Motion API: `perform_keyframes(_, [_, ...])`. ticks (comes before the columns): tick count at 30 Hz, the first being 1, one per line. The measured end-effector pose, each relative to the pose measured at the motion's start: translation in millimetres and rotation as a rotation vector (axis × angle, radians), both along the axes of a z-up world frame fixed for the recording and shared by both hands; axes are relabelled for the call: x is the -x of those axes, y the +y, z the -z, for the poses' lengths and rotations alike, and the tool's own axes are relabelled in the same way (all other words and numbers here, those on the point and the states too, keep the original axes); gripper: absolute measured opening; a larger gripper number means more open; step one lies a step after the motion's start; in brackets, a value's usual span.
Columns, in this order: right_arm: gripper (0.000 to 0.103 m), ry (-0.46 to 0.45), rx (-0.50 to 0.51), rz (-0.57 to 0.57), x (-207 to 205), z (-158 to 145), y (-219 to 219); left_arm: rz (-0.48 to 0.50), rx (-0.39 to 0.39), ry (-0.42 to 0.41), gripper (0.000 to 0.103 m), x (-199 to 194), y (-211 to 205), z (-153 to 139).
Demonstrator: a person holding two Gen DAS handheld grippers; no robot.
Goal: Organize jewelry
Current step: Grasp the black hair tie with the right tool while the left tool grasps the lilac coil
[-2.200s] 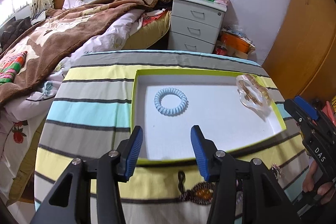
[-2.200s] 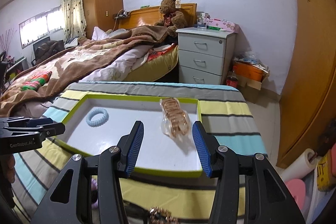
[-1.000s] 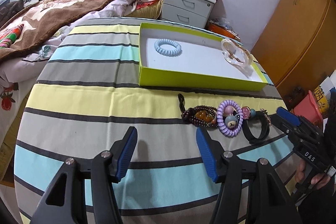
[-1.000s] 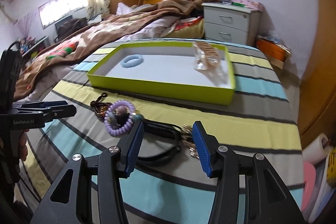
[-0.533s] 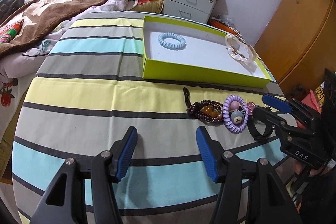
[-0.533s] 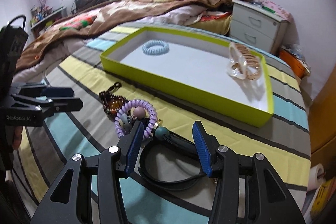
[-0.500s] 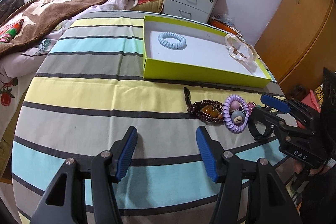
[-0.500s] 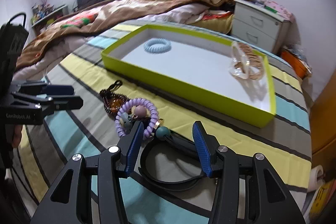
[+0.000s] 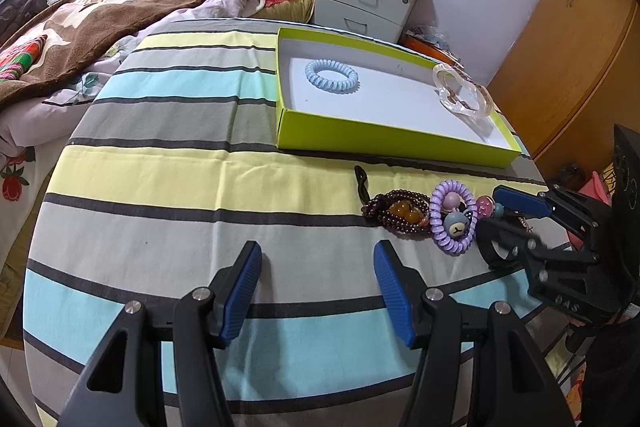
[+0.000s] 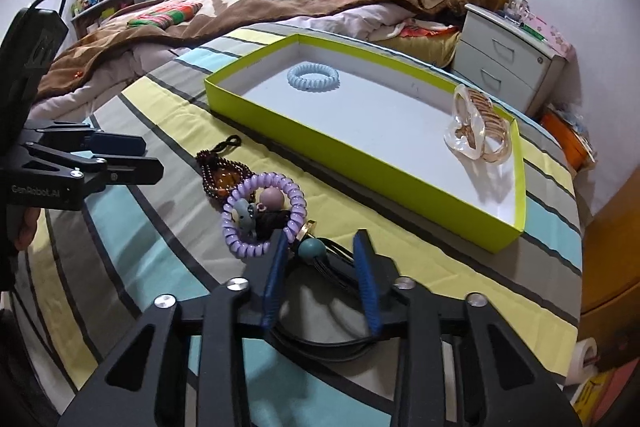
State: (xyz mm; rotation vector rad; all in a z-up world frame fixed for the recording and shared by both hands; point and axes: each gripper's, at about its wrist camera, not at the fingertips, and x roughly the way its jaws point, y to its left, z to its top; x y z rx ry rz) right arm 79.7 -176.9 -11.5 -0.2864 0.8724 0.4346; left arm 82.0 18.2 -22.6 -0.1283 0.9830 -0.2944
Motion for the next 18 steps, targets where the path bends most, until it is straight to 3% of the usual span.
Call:
perform_keyframes(3, [0.017,-0.024,0.031,-0.008,3,-2,5,0.0,0.0,0.001,0.06,-1,0,0])
perform_keyframes(10, [0.017,-0.062,0.031,-0.005,12,-7,4,0.002,0.011,0.003,0.06,0,2,0])
perform_keyframes(18, [0.017,-0.129,-0.081,0.101,19,-25,-19,0.021,0.024,0.009,0.06,2,-3,-2])
